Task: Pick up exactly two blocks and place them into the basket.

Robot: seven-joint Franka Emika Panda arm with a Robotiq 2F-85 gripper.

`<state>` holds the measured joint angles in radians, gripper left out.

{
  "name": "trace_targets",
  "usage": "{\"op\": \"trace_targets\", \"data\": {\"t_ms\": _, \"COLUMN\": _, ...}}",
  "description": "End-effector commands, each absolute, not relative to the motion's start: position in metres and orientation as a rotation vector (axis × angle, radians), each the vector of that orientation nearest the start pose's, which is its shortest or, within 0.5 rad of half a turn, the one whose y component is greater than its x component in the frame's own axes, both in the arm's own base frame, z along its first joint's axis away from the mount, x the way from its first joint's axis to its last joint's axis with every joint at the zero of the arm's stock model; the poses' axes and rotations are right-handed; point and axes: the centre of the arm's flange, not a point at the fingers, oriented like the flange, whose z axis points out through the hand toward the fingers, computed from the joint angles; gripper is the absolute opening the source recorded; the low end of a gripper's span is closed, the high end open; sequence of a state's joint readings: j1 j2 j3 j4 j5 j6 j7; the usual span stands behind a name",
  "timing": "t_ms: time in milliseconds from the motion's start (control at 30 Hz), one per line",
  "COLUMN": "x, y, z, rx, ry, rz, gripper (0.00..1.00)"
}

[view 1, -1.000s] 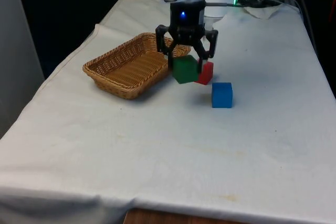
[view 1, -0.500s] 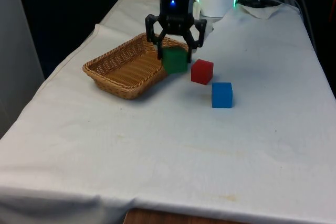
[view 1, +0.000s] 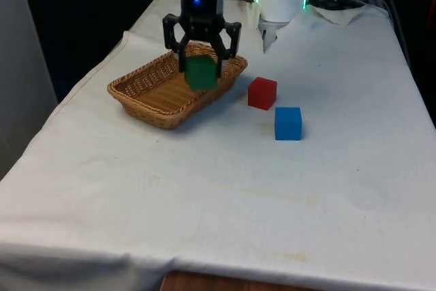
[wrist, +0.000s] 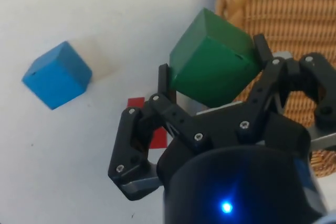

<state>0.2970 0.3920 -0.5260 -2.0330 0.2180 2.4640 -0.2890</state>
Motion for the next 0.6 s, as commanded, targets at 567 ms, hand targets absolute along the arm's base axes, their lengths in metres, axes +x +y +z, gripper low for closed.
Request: {"op": "trace_targets", "data": {"t_ms": 567, "x": 0.575, "y": -0.190, "z": 0.275, "rx": -3.211, "ry": 0.105, "rz": -0.124, "gripper": 0.45}}
